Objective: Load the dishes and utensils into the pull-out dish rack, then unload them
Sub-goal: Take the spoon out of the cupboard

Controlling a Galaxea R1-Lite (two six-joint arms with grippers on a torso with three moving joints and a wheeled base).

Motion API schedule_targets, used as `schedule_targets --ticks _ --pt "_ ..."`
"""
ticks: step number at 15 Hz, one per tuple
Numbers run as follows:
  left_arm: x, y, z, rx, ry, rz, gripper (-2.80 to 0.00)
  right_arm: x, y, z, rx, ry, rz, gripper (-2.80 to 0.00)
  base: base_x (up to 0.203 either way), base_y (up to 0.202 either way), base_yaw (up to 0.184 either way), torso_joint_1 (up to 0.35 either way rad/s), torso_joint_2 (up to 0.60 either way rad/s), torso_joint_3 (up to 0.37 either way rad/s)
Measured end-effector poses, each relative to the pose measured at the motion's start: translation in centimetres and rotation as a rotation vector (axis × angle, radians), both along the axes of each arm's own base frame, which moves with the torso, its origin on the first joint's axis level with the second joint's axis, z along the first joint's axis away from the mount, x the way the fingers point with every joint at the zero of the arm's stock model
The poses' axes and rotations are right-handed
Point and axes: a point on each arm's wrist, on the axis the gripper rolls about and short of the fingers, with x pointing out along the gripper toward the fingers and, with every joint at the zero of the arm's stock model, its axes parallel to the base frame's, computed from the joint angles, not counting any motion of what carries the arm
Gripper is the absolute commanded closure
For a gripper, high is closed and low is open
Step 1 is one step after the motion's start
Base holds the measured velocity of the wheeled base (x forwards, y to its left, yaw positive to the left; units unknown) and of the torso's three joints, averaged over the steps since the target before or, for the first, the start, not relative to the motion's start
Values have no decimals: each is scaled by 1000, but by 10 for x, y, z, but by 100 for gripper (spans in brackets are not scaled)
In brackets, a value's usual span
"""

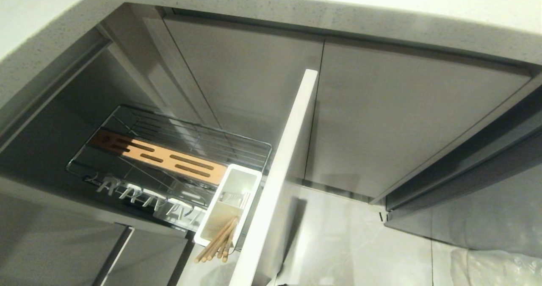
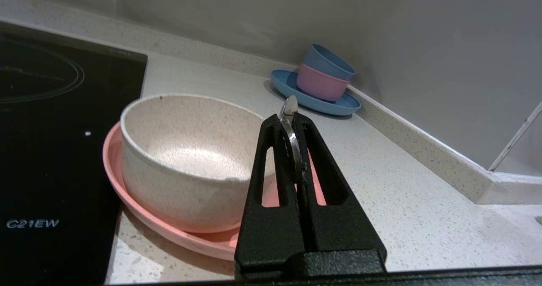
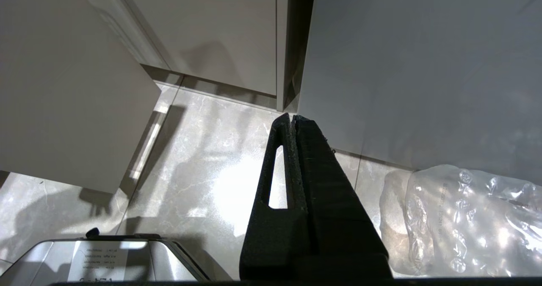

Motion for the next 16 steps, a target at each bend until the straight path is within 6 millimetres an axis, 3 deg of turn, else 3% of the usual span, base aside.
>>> schedule_targets --ticks 13,14,15,16 --pt "5 5 6 -12 -13 -12 0 0 0 0 0 0 0 0 0 0 0 0 0 0" --pt "5 5 7 -10 -13 -12 -78 0 0 0 0 0 0 0 0 0 0 0 0 0" --pt "5 5 7 -12 -10 -11 -280 0 0 0 0 0 0 0 0 0 0 0 0 0" --pt "5 5 6 -16 -7 -12 -280 0 0 0 0 0 0 0 0 0 0 0 0 0"
